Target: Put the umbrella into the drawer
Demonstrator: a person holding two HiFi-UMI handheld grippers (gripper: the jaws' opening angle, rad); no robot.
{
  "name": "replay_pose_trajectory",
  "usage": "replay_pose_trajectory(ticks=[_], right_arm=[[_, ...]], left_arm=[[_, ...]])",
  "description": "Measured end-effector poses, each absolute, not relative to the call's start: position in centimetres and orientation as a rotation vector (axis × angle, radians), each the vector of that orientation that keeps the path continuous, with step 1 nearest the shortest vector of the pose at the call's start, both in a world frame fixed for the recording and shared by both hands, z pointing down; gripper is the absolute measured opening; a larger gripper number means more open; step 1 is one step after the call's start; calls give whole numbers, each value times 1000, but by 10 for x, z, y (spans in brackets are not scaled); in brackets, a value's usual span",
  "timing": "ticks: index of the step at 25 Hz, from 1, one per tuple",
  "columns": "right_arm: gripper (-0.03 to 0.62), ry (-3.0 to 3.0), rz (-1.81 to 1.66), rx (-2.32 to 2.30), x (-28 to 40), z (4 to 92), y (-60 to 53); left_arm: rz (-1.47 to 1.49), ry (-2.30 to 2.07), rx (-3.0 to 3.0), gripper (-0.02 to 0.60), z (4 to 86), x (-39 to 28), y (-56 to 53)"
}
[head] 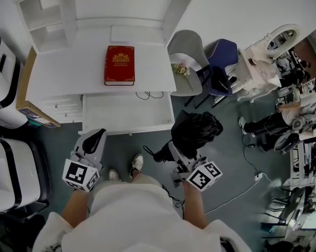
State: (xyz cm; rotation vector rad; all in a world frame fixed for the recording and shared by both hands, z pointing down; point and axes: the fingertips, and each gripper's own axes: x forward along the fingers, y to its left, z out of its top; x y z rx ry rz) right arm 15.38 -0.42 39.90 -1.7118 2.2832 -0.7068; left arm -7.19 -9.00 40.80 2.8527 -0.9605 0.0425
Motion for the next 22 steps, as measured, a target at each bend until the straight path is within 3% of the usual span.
replay_pose_trajectory(ticks=[9,22], right_arm=[[279,2396,-715,-1572,199,399,-76],[279,2597,-765,-1467,225,427,-143]], left_arm=[[24,-1121,2866,15,367,-23,-141],[68,-1343,2721,15,386,-6,-155]])
